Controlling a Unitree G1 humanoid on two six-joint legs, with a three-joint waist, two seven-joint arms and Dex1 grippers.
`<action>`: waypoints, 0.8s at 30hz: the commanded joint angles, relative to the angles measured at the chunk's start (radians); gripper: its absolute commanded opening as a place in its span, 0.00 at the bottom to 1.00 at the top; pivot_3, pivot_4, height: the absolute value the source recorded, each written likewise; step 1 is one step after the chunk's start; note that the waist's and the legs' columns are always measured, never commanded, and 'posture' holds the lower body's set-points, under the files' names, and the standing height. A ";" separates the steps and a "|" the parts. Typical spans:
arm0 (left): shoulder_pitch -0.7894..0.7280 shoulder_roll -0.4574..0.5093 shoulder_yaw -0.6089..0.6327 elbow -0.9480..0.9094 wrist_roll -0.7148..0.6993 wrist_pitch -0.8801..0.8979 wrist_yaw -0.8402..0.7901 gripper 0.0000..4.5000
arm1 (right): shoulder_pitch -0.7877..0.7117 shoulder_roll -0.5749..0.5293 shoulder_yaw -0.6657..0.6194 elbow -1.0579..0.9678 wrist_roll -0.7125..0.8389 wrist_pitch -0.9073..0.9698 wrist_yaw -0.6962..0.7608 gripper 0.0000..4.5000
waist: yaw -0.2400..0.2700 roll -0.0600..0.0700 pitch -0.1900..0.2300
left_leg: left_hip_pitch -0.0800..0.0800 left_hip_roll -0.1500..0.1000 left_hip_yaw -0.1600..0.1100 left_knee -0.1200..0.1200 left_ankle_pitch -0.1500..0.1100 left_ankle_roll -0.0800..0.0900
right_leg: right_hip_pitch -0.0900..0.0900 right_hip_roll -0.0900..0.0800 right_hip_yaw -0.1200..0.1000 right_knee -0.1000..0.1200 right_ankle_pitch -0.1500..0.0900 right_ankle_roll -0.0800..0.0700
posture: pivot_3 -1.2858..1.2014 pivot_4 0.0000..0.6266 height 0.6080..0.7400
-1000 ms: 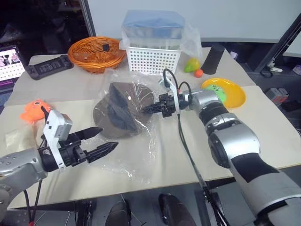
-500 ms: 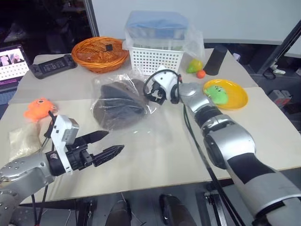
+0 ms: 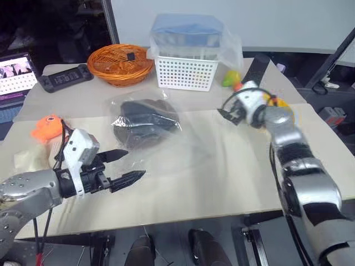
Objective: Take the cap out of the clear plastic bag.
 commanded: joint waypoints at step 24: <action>-0.597 -0.330 -0.571 0.622 0.944 -0.755 -0.142 0.60 | 0.550 -0.249 -0.031 -1.323 0.621 0.969 0.026 1.00 | 0.053 -0.001 0.000 | 0.005 0.001 0.002 0.013 -0.001 0.001 | 0.008 0.001 0.002 0.007 -0.004 0.008 | 0.52 0.24 1.00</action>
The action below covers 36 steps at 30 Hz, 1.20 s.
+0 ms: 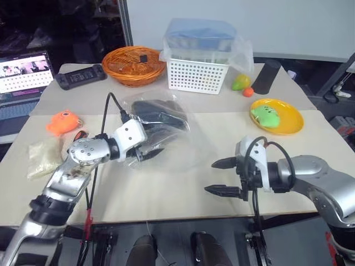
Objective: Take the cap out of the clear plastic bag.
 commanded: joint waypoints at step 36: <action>-0.253 -0.284 0.008 0.150 0.142 0.013 0.045 0.01 | -0.377 1.057 -0.388 0.883 0.188 -0.250 -0.946 1.00 | -0.033 0.000 -0.001 | 0.000 0.000 -0.002 0.002 0.000 0.001 | 0.004 -0.001 -0.002 0.000 0.003 0.000 | 0.52 0.24 1.00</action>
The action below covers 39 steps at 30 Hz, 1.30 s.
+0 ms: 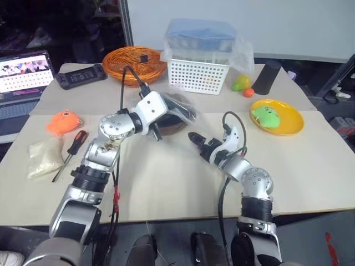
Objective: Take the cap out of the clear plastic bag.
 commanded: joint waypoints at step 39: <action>0.040 -0.164 -0.066 -0.112 0.063 0.123 0.089 0.01 | -0.499 0.093 0.007 0.972 -0.129 -0.552 0.430 1.00 | -0.032 0.000 0.000 | 0.002 0.000 -0.001 -0.001 0.000 0.000 | 0.001 0.001 0.001 0.000 0.000 0.002 | 0.52 0.24 1.00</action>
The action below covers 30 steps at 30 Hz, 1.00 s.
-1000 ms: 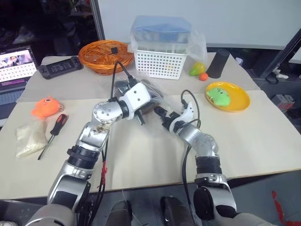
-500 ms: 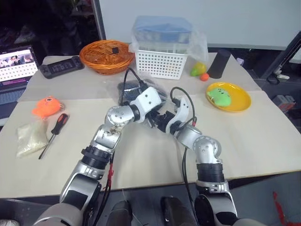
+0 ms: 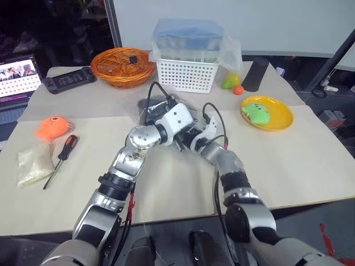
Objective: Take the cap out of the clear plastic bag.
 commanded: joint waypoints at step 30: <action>0.037 -0.005 -0.007 -0.052 0.015 -0.010 0.058 0.00 | -0.100 0.025 -0.006 0.033 -0.166 0.069 0.033 0.02 | 0.004 0.000 0.000 | -0.001 0.000 0.000 0.000 0.000 0.000 | 0.000 0.000 0.000 0.000 0.000 -0.001 | 0.52 0.24 1.00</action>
